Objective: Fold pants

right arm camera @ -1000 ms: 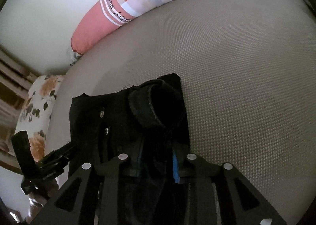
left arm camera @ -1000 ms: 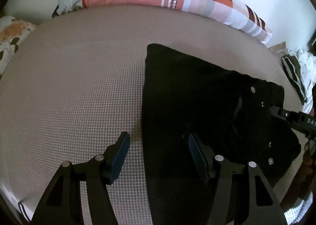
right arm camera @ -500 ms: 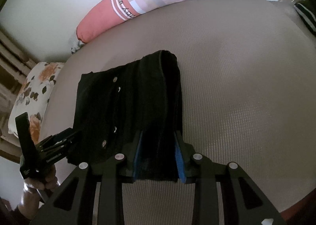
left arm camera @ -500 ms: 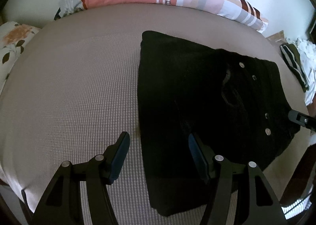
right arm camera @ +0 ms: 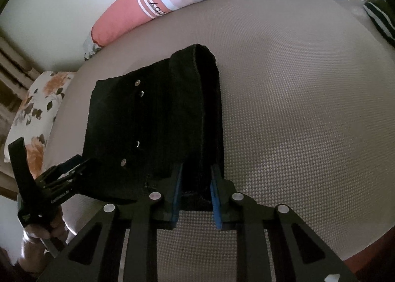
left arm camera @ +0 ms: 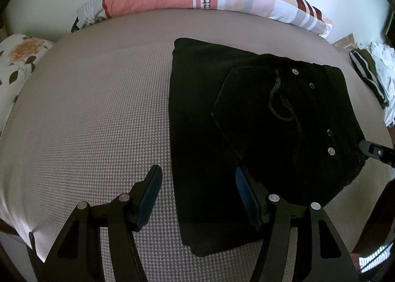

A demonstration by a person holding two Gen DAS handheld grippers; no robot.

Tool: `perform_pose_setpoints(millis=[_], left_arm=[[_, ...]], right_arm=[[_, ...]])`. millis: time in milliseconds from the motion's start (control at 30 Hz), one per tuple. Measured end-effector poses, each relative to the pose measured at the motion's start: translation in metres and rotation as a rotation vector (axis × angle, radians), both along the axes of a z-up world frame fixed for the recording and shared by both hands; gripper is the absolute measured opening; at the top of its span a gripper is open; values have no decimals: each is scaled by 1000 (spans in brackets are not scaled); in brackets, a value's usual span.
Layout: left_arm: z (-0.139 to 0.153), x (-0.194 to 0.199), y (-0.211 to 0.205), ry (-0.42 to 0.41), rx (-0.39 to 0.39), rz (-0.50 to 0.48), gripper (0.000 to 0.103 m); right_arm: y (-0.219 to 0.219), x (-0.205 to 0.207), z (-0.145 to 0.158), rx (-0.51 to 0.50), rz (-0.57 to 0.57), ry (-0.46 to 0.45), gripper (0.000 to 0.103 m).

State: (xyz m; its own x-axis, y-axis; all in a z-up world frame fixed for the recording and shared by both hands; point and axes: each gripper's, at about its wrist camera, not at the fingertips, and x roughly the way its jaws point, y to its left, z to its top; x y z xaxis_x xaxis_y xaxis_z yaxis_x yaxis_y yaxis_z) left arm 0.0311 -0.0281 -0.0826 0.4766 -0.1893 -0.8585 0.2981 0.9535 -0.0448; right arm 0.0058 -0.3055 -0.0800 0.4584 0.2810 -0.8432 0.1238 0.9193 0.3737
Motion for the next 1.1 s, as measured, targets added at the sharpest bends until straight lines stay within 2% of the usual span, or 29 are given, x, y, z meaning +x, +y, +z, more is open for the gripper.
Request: perform_pose_setpoints(millis=[300, 533, 733, 1100], left_arm=[[-3, 0, 1, -3, -4, 9, 67], [-4, -1, -2, -9, 8, 10, 68], [-5, -1, -2, -10, 10, 13, 69], [-6, 0, 0, 1, 0, 14, 72]], right_arm=[[-4, -3, -4, 22, -15, -20, 19], [-9, -3, -6, 50, -32, -12, 26], [-8, -1, -3, 9, -29, -10, 35], [-7, 5, 2, -26, -10, 14, 41]])
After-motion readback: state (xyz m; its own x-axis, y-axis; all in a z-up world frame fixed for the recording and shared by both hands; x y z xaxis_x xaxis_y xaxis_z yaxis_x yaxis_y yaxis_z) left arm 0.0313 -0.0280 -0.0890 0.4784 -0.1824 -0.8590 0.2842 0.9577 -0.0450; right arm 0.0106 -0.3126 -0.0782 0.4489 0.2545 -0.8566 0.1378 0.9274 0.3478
